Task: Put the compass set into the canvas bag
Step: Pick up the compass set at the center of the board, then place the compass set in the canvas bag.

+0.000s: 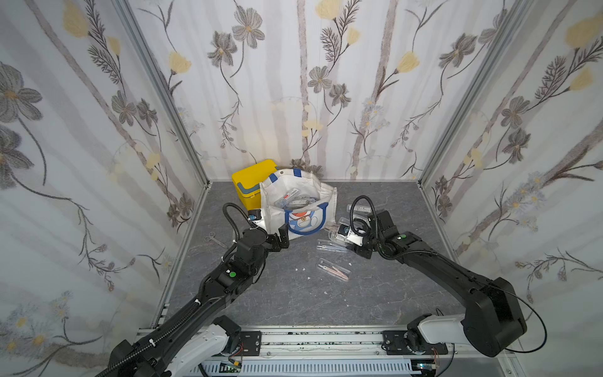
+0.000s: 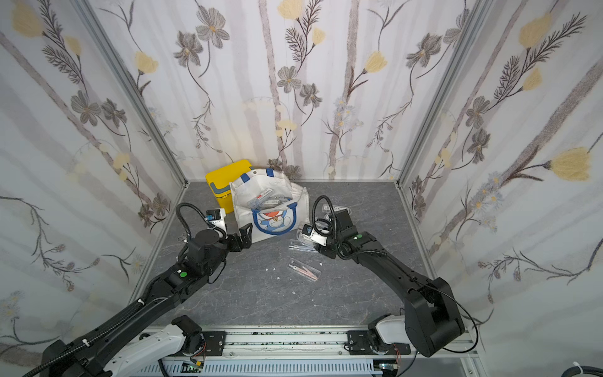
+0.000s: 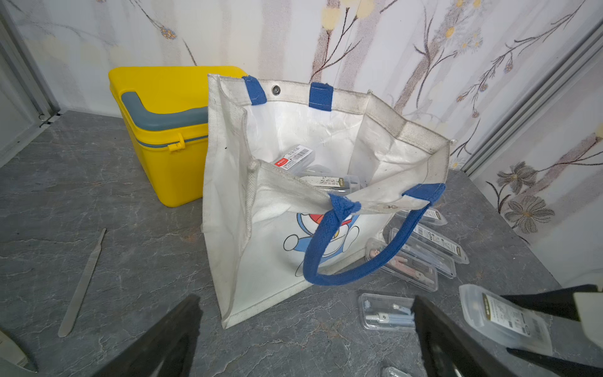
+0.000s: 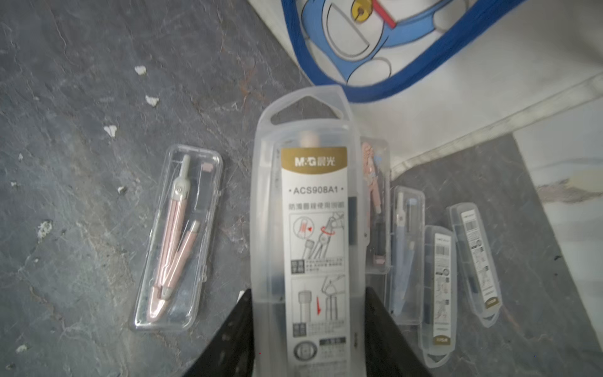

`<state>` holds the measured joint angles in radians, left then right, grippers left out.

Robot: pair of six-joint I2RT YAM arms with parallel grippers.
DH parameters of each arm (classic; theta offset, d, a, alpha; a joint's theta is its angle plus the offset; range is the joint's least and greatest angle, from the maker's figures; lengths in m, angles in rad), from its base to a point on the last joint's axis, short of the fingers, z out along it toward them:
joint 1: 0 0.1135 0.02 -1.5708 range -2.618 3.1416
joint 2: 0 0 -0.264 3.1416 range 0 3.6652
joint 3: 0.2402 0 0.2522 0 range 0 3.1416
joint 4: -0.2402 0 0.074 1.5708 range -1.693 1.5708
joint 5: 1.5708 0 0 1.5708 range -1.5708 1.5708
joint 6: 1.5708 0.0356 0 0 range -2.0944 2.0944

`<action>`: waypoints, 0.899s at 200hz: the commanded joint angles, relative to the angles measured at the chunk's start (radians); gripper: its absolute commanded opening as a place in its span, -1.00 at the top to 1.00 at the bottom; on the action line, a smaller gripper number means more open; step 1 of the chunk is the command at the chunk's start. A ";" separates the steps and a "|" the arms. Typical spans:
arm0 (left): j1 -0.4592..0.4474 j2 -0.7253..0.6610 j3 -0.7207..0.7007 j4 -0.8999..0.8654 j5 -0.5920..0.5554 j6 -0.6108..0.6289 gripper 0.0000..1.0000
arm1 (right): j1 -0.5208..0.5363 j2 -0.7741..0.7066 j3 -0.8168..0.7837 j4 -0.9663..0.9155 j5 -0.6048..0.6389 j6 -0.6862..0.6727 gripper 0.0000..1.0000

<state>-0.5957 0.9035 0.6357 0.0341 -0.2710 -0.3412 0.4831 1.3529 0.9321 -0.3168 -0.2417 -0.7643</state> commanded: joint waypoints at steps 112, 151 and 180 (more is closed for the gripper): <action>0.001 -0.109 -0.050 0.015 -0.043 -0.050 -1.00 | 0.078 0.370 0.597 0.200 -0.084 -0.065 0.20; 0.001 -0.123 -0.056 0.007 -0.044 -0.062 -1.00 | 0.086 0.494 0.685 0.314 -0.149 -0.060 0.19; 0.002 -0.136 -0.059 -0.004 -0.049 -0.070 -1.00 | 0.091 0.581 0.743 0.359 -0.172 -0.053 0.19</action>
<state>-0.5957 0.7780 0.5812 0.0288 -0.3016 -0.3916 0.5690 1.8870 1.6348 -0.0563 -0.3607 -0.8196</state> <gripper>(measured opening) 0.995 0.446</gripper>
